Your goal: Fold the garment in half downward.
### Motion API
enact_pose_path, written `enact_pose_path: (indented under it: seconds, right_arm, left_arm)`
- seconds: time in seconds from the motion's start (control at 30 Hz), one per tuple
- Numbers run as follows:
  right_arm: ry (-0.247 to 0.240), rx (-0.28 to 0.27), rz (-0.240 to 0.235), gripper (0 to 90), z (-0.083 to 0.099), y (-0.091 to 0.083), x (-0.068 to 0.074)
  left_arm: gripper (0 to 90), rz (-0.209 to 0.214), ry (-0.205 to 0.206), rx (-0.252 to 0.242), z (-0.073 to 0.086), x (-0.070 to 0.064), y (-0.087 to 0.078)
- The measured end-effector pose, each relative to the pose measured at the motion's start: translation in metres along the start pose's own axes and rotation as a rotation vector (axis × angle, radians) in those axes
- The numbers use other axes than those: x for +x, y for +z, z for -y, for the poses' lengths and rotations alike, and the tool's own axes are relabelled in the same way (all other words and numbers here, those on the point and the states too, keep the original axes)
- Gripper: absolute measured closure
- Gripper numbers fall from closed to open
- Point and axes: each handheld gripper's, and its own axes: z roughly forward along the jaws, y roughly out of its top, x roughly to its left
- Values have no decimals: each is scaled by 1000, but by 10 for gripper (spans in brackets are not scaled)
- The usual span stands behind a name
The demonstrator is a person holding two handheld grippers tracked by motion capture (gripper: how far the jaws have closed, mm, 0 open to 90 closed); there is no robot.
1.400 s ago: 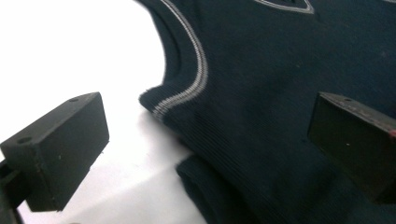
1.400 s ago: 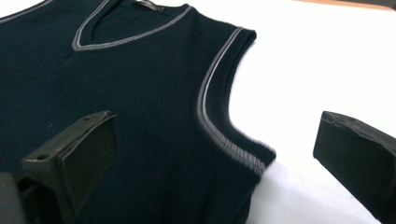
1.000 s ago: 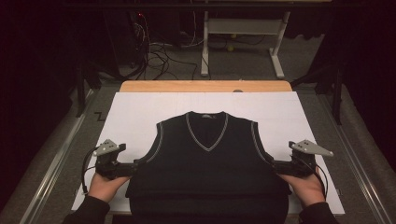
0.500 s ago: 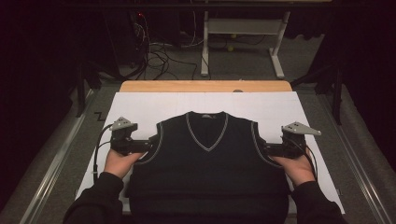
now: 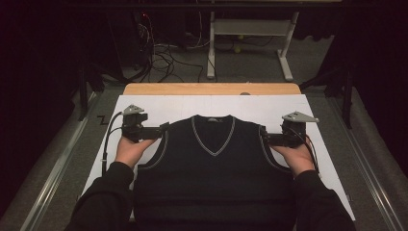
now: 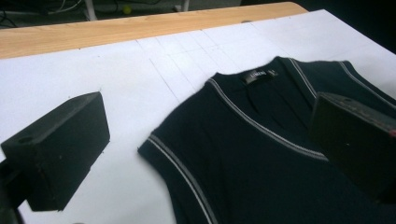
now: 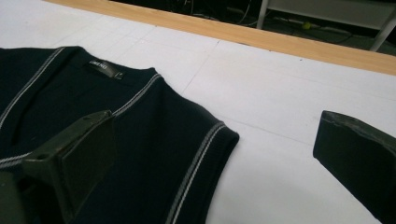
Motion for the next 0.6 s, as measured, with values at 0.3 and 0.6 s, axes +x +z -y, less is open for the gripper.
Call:
enact_pose_path:
  seconds: [0.3, 0.6]
  right_arm:
    - [19, 37, 24, 8, -9, 24, -2]
    - [56, 141, 40, 34, 1, 51, -10]
  left_arm:
    - [0, -23, -42, 39, 3, 16, 27]
    - [91, -76, -101, 166, 15, 18, 60]
